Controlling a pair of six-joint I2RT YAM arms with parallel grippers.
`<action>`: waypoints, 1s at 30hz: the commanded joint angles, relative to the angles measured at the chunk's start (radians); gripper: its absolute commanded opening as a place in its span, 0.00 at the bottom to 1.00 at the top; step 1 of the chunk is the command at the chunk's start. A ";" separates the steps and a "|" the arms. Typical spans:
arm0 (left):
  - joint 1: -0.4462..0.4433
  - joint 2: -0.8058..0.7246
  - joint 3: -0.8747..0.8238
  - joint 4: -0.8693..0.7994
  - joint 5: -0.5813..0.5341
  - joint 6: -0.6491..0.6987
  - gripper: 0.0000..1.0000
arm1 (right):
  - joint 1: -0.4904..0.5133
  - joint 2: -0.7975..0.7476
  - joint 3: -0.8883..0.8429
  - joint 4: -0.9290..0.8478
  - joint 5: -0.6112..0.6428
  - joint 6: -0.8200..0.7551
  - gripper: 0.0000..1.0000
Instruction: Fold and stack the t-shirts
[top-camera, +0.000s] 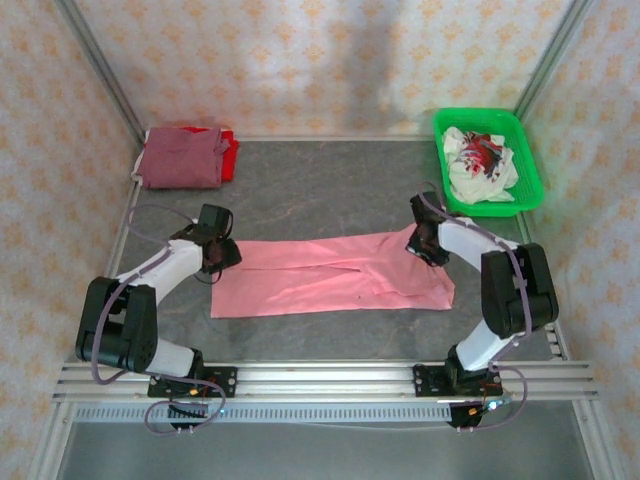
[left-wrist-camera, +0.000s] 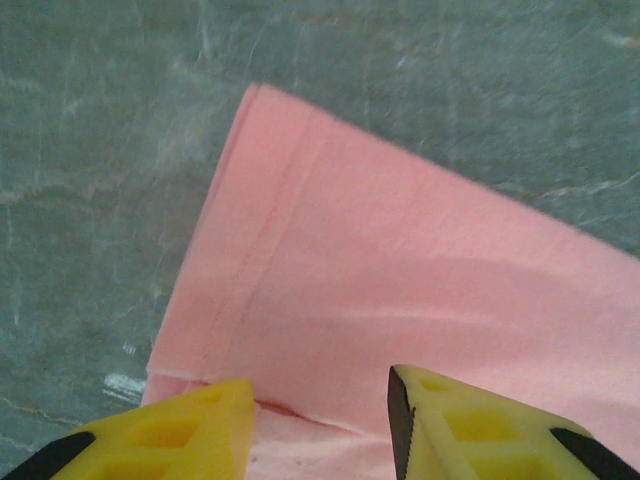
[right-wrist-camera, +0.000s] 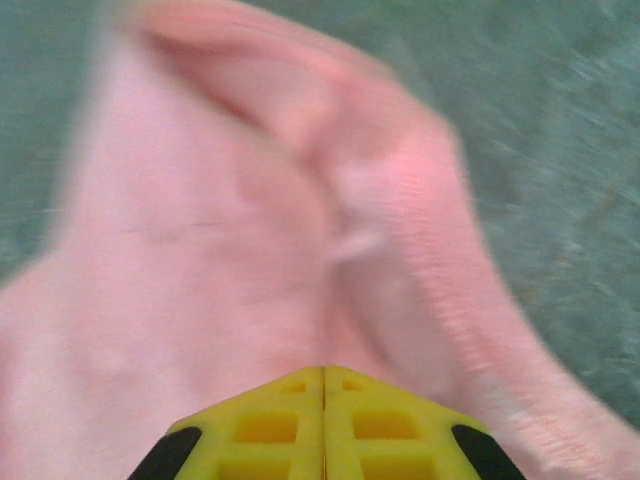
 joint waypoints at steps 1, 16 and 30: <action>-0.061 0.018 0.087 -0.041 -0.042 0.072 0.41 | 0.052 -0.035 0.075 0.009 0.027 -0.039 0.09; 0.003 0.229 0.094 0.098 -0.004 -0.015 0.41 | -0.021 0.234 0.177 -0.019 0.080 -0.002 0.11; 0.038 0.132 -0.025 0.069 -0.014 -0.068 0.40 | -0.081 0.189 0.083 0.020 0.014 -0.026 0.10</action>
